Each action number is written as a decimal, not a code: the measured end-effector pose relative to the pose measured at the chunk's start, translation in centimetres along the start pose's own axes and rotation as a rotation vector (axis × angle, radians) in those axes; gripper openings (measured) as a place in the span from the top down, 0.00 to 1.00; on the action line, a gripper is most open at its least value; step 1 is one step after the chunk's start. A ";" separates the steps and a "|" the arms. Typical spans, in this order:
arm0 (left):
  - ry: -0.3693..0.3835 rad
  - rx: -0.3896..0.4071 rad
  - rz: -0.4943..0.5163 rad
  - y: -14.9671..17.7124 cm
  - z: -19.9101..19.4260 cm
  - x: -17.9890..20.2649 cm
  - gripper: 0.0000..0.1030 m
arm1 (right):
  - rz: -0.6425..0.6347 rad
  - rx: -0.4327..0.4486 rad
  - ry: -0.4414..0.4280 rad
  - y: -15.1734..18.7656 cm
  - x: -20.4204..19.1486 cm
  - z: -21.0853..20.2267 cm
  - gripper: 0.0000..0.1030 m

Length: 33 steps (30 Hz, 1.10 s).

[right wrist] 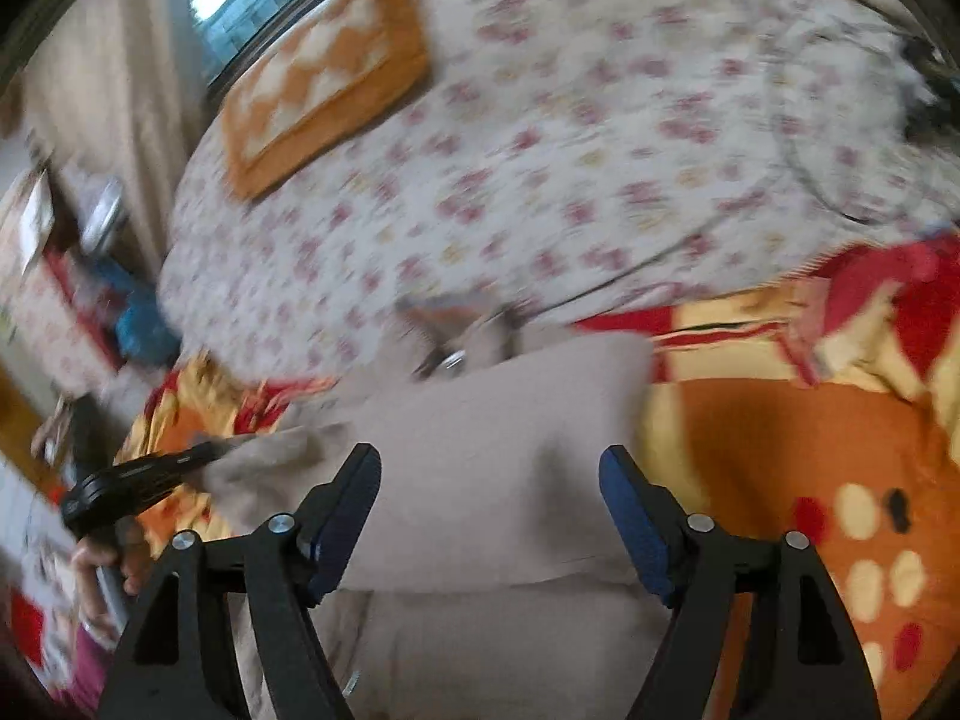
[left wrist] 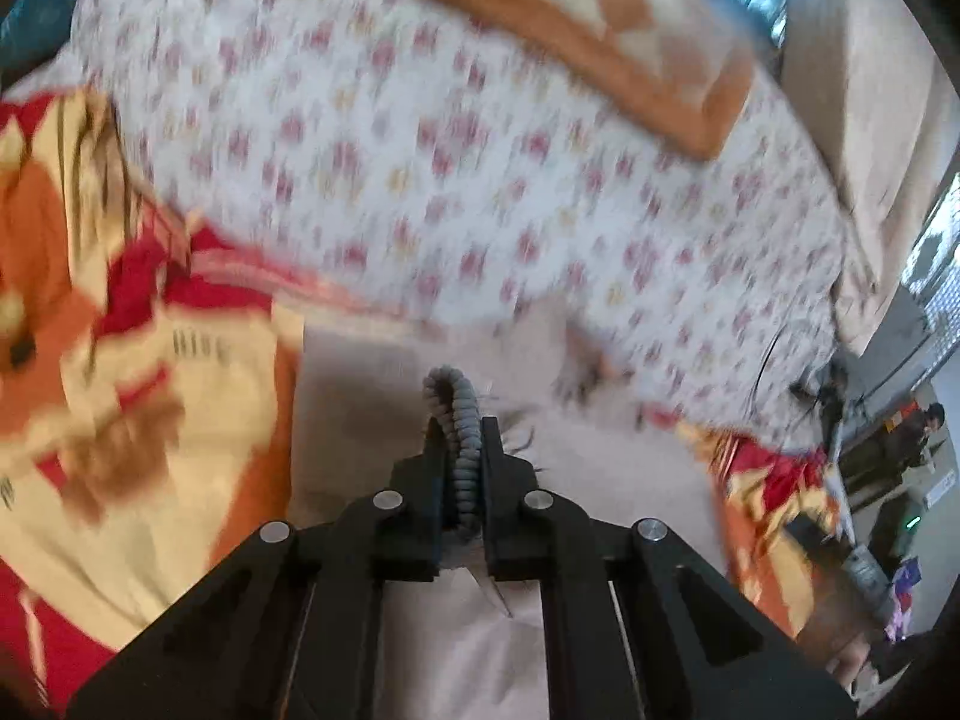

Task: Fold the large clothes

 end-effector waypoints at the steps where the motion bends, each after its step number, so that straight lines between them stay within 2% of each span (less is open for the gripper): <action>1: -0.003 0.032 -0.005 -0.8 -0.9 -0.1 0.93 | 0.036 -0.004 0.025 -0.2 1.2 0.0 0.23; 3: -0.032 0.073 -0.031 -1.7 -1.4 -1.1 0.93 | 0.082 -0.018 0.088 -0.3 2.9 0.4 0.23; 5: -0.062 0.050 -0.054 -1.2 -0.2 -2.1 0.93 | 0.117 -0.045 0.111 -0.3 4.1 1.7 0.22; 7: -0.067 -0.026 -0.088 0.5 3.0 -3.6 0.94 | 0.143 -0.096 0.096 -0.4 4.6 3.4 0.22; 9: -0.030 -0.115 -0.148 1.9 6.1 -4.5 0.94 | 0.142 -0.138 0.082 -0.9 4.4 5.2 0.22; 11: -0.030 -0.144 -0.162 2.3 7.2 -4.5 0.94 | 0.121 -0.173 0.078 -1.5 3.9 6.8 0.22; 15: -0.001 -0.089 -0.085 2.0 5.9 -2.6 0.94 | 0.115 -0.262 0.080 -2.2 3.7 10.9 0.21; 16: -0.005 -0.079 -0.064 2.0 5.7 -2.1 0.94 | 0.108 -0.279 0.066 -2.0 3.5 11.8 0.23; 17: -0.009 -0.073 -0.052 2.0 5.6 -1.9 0.94 | 0.078 -0.277 0.057 -1.9 3.2 12.4 0.52; 18: -0.013 -0.068 -0.037 2.0 5.6 -1.5 0.94 | 0.034 -0.260 0.093 -1.8 2.9 12.5 0.77; 19: -0.009 -0.067 -0.033 1.8 5.9 -1.3 0.93 | 0.000 -0.223 0.145 -1.9 2.7 12.1 0.89; 21: -0.015 -0.069 -0.030 1.6 6.6 -1.4 0.93 | -0.013 -0.159 0.148 -2.3 2.7 10.7 0.92; 22: -0.046 -0.076 -0.026 1.5 7.2 -1.6 0.93 | -0.019 -0.117 0.192 -2.8 3.2 9.9 1.00; 23: -0.108 -0.101 -0.029 1.6 8.4 -2.1 0.93 | -0.029 -0.092 0.251 -3.1 3.6 9.7 1.00; 24: -0.139 -0.121 -0.040 1.7 9.2 -2.5 0.93 | -0.036 -0.066 0.331 -3.4 4.3 9.7 1.00; 25: -0.160 -0.153 -0.059 2.0 10.3 -3.2 0.93 | -0.012 -0.072 0.351 -3.5 5.4 10.0 1.00; 27: -0.172 -0.184 -0.093 2.4 10.9 -4.1 0.92 | 0.115 -0.155 0.190 -2.8 7.5 10.5 1.00; 28: -0.162 -0.182 -0.101 2.4 10.7 -4.4 0.92 | 0.141 -0.153 0.158 -2.7 7.7 10.1 0.99; 30: -0.138 -0.165 -0.105 2.2 9.9 -4.3 0.92 | 0.153 -0.132 0.110 -2.7 7.2 8.5 0.83; 32: -0.134 -0.145 -0.101 2.1 9.3 -4.2 0.92 | 0.127 -0.115 0.030 -2.7 5.5 8.0 0.29; 33: -0.135 -0.146 -0.099 2.2 9.3 -4.2 0.92 | 0.104 -0.118 -0.001 -2.5 4.3 8.5 0.28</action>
Point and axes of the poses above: each gripper's, at about its wrist camera, not at the fingertips, and z roughly the way its jaws point, x to its right, y to its underside, the point moved 3 cm from there along z, roughly the way its jaws point, and after that the axes turned 8 degrees about -x, right-handed, at the moved point
